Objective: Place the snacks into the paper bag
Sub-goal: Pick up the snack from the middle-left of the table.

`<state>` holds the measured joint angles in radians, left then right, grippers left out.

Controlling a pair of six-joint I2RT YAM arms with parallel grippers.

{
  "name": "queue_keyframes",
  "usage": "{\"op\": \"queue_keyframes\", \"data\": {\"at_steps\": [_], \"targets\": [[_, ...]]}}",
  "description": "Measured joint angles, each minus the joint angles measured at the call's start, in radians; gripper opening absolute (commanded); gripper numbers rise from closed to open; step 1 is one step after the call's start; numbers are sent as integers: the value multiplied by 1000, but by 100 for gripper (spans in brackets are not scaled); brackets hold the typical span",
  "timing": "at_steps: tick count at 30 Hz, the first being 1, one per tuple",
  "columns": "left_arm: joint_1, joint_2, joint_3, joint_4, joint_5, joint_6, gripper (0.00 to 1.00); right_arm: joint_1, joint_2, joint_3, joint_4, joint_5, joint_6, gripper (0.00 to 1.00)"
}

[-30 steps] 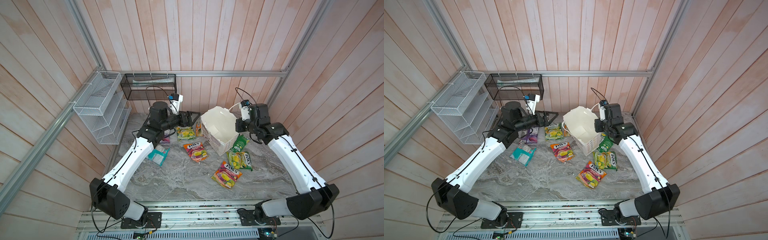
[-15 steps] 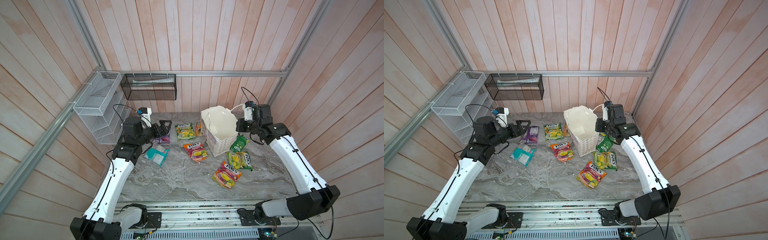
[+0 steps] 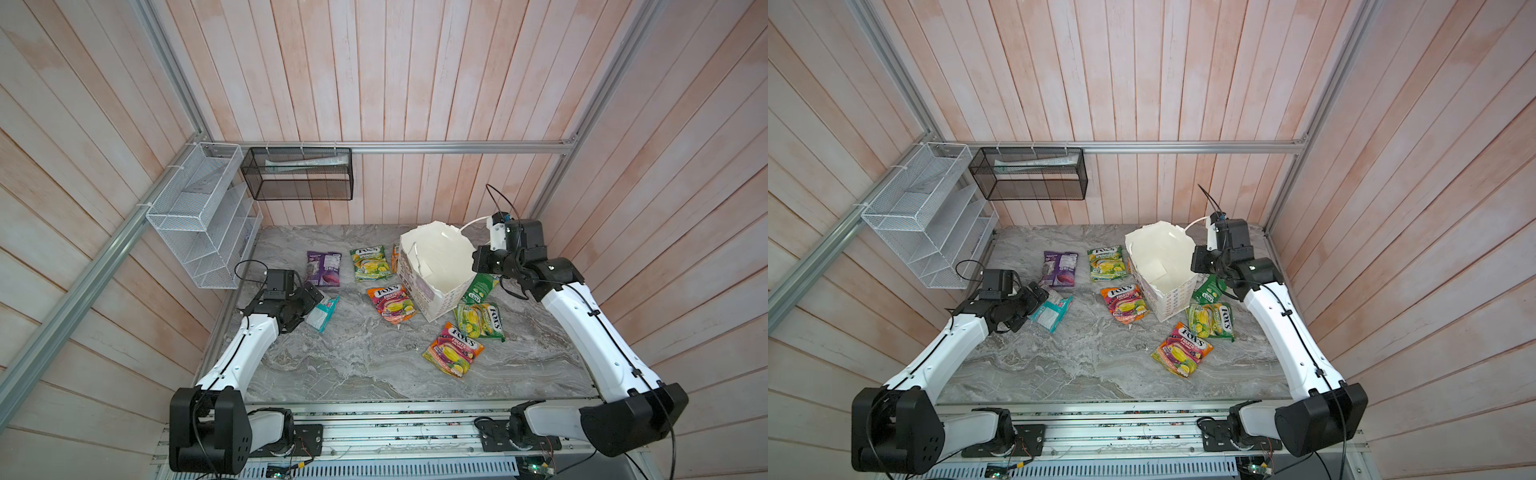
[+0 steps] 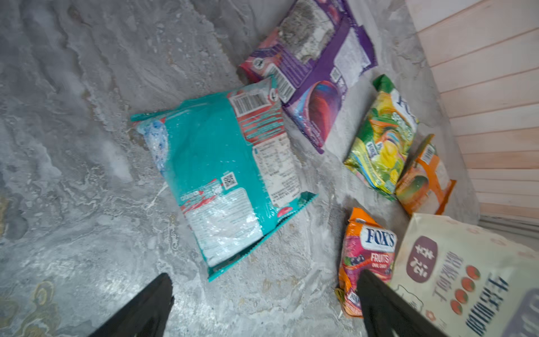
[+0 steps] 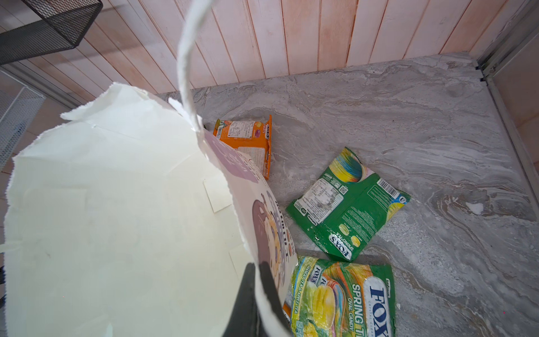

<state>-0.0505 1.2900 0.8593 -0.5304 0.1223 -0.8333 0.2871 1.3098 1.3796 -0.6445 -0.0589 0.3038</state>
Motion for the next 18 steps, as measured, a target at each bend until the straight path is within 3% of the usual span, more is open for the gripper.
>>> {"op": "queue_keyframes", "data": {"at_steps": [13,18], "targets": [[11,103,-116,105,-2,-122,100,-11,-19,-30,40,-4,11,0],[11,155,-116,135,0,-119,94,-11,-24,-38,47,-14,10,0]]}}
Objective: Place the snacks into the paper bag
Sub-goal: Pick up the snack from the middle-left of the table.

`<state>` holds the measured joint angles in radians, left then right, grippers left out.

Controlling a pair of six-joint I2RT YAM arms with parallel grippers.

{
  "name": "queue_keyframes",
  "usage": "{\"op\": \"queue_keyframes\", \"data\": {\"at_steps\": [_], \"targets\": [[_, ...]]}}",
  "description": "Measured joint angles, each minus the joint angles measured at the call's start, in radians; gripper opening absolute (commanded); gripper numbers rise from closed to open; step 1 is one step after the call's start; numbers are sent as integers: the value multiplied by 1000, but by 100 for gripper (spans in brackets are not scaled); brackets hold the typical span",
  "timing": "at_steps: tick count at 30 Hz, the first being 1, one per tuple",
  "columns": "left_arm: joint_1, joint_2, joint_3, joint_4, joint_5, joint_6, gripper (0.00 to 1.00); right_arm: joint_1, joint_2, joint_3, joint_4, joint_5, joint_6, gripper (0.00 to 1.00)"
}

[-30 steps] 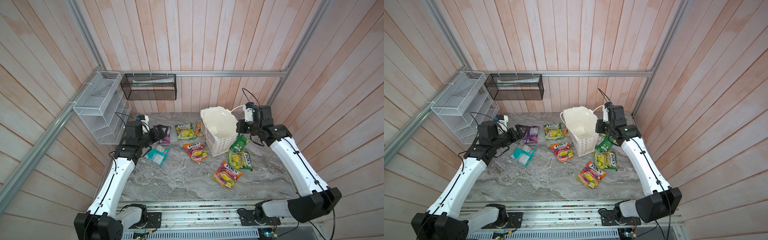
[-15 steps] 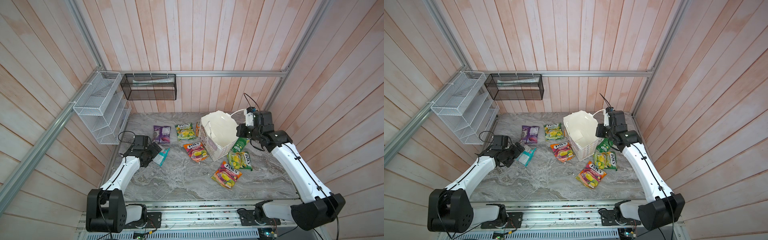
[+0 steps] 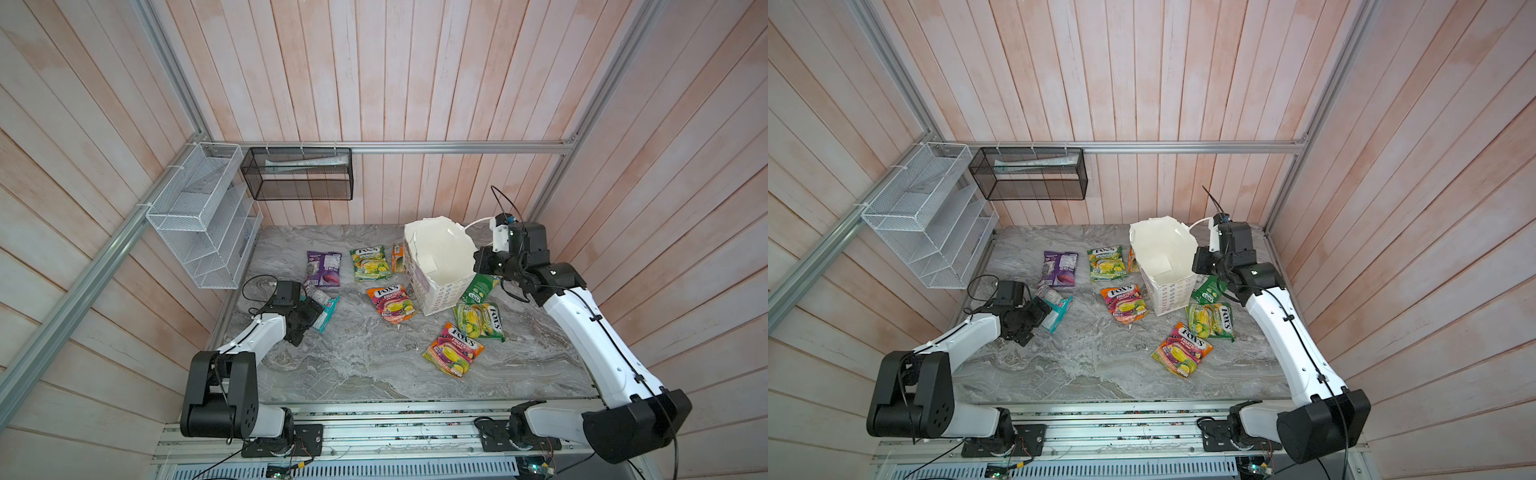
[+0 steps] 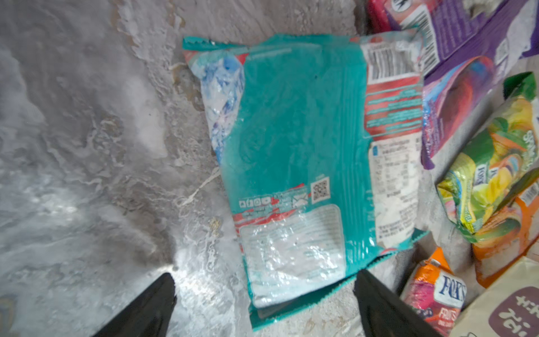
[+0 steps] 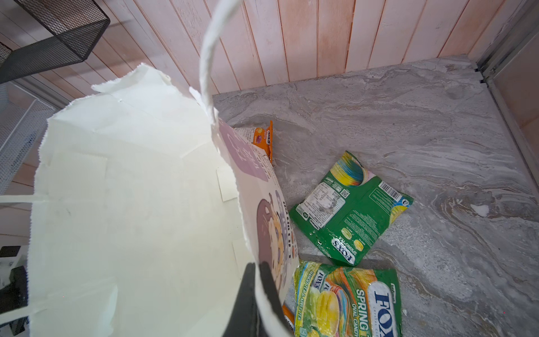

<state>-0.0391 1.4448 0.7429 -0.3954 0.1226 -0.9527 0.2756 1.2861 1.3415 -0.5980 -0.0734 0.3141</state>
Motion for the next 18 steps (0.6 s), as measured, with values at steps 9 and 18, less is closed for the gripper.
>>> {"op": "queue_keyframes", "data": {"at_steps": [9,18], "targets": [[0,65,8,50,14,26,73,0,-15,-14,1,-6,0,0],[0,109,19,104,27,30,47,-2,-17,-15,2,-19,0,0]]}}
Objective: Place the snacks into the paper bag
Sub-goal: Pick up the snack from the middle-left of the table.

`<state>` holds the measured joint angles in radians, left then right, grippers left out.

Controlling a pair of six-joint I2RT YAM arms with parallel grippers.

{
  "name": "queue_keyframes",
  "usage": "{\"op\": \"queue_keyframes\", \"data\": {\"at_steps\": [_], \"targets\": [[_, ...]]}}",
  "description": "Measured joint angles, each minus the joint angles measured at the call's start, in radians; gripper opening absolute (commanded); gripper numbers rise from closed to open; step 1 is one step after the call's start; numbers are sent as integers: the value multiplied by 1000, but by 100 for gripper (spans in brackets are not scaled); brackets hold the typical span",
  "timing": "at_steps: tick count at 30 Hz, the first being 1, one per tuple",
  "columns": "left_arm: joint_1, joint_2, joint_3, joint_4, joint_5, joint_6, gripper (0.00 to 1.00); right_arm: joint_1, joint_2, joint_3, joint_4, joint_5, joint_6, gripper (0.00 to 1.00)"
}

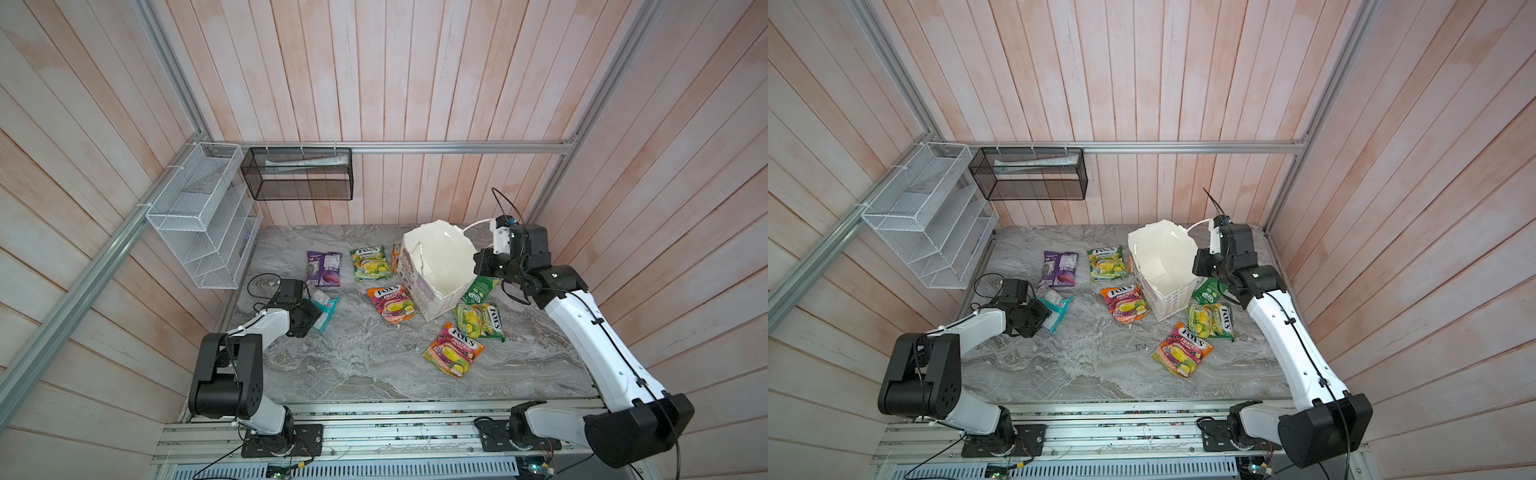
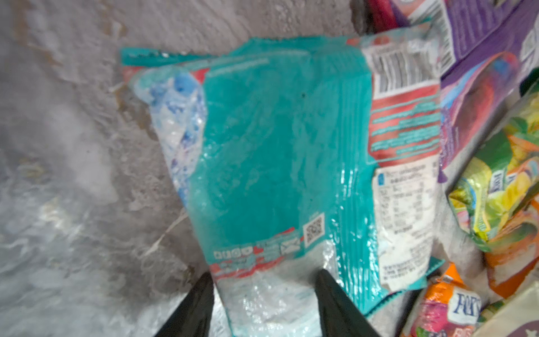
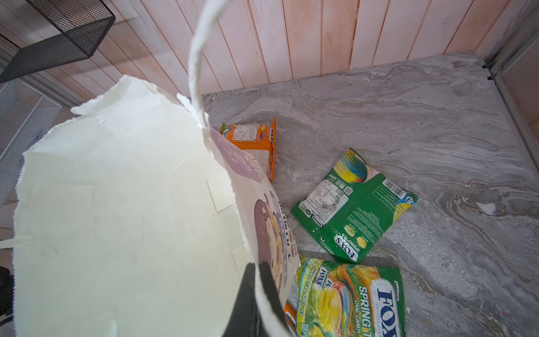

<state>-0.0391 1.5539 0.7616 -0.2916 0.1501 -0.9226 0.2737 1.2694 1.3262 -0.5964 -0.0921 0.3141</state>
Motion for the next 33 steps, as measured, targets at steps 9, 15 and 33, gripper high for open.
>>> {"op": "queue_keyframes", "data": {"at_steps": [9,15,33], "targets": [[0,11,1,49,31,-3,6,0,0,0,0,-7,1,0],[4,11,16,53,109,2,0,0,-2,-5,6,-14,16,0],[-52,-133,579,-188,236,225,0,0,-9,-6,40,16,81,0]]}}
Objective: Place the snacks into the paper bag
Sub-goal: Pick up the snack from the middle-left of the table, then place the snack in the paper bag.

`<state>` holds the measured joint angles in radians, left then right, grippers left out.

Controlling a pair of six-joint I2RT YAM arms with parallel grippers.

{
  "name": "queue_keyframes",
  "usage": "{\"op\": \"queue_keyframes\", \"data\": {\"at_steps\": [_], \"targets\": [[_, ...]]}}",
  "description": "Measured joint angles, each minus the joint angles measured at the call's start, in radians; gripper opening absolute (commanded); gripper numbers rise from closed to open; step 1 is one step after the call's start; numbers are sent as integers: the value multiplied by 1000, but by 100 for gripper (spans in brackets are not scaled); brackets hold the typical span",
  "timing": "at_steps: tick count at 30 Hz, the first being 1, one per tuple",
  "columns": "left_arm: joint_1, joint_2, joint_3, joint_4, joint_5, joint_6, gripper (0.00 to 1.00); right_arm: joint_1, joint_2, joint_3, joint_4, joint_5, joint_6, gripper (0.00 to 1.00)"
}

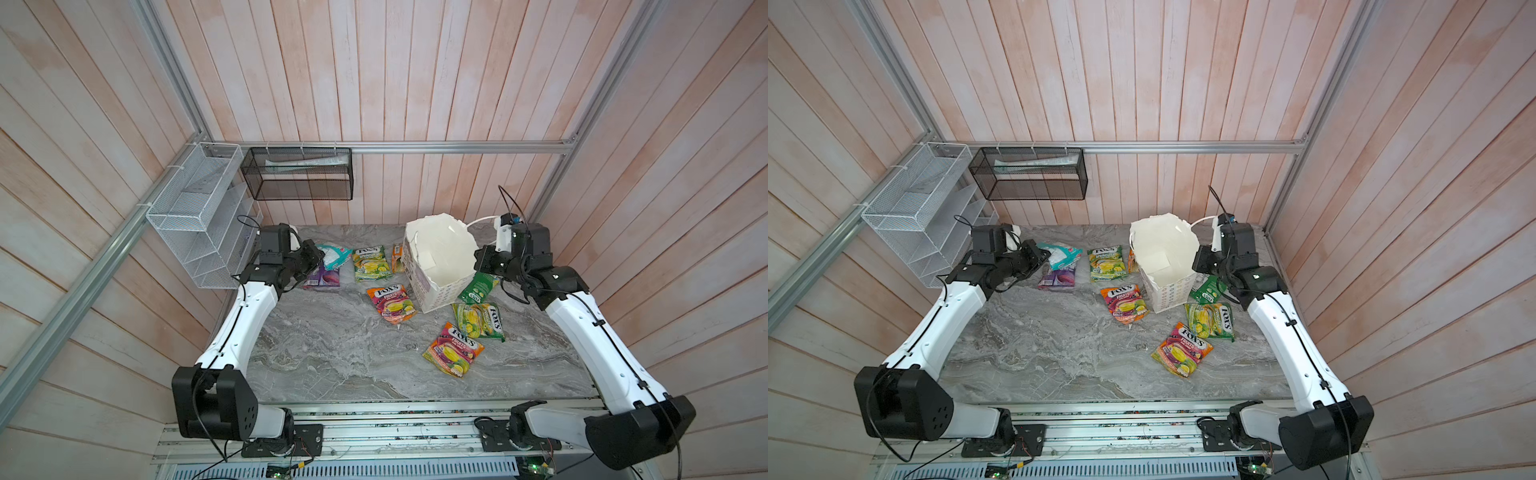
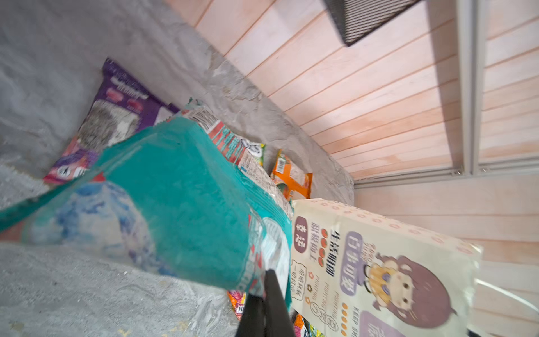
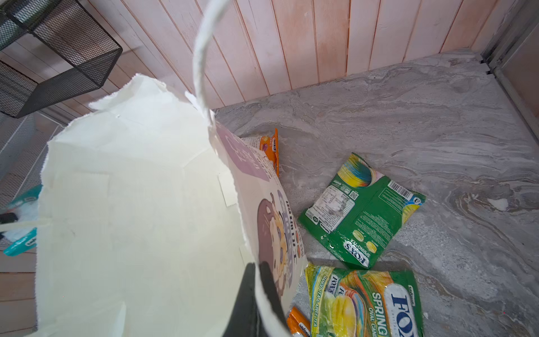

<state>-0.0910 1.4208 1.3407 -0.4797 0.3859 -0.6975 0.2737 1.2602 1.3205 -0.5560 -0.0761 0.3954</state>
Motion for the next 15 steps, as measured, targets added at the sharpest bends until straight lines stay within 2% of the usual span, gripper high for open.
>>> {"op": "queue_keyframes", "data": {"at_steps": [7,15], "targets": [[-143,33,311,-69,28,97,0,0,0,0,1,4,5,0],[-382,122,657,-76,-10,206,0,7,0,-13,4,5,21,0]]}}
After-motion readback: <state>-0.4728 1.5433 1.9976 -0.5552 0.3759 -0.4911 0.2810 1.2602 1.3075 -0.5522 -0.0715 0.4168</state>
